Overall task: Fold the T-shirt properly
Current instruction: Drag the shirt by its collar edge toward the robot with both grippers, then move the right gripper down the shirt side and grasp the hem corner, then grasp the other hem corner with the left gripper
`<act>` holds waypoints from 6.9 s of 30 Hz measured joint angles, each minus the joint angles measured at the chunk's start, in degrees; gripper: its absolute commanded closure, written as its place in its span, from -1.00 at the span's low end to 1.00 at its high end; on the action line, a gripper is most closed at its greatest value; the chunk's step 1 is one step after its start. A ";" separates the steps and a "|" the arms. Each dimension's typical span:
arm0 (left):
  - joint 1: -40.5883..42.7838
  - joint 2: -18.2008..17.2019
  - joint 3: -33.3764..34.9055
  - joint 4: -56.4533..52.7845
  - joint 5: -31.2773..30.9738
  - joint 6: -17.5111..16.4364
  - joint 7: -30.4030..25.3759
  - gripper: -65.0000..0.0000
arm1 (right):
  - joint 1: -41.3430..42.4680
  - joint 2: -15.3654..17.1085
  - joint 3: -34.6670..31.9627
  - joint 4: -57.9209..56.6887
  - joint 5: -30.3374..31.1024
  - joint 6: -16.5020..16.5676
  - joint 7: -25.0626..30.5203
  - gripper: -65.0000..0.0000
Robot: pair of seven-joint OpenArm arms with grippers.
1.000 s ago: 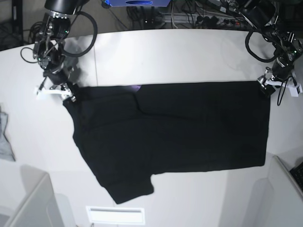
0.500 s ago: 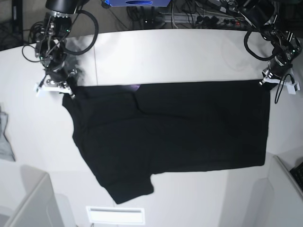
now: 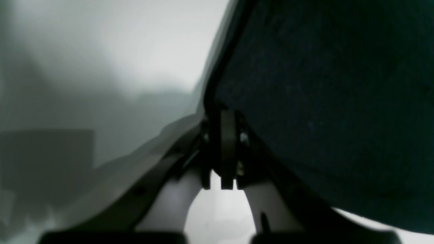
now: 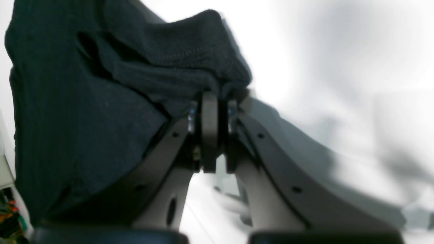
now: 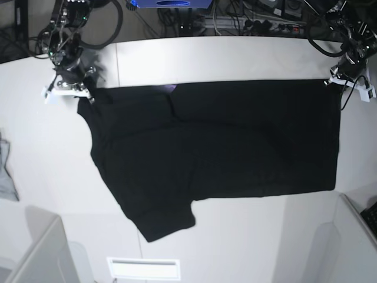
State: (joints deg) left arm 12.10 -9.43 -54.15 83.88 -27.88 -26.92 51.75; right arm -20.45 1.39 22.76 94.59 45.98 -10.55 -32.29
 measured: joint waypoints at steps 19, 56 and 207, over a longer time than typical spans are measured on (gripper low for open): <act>10.16 2.25 0.20 7.48 -0.39 0.13 -0.04 1.00 | -11.32 -0.15 1.22 7.02 -0.02 -0.15 -0.11 1.00; 16.90 4.63 -0.44 14.21 0.20 0.15 0.22 -0.49 | -18.80 -0.26 2.91 13.00 -0.81 -0.61 -0.20 0.12; -39.56 -18.18 29.99 -46.27 10.54 2.56 -11.34 0.09 | 55.36 4.37 -23.04 -59.36 -28.41 19.91 1.29 1.00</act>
State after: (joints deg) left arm -27.46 -27.62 -24.16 37.60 -17.34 -24.36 40.40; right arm 34.92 5.76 -0.27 35.22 17.56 9.37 -31.00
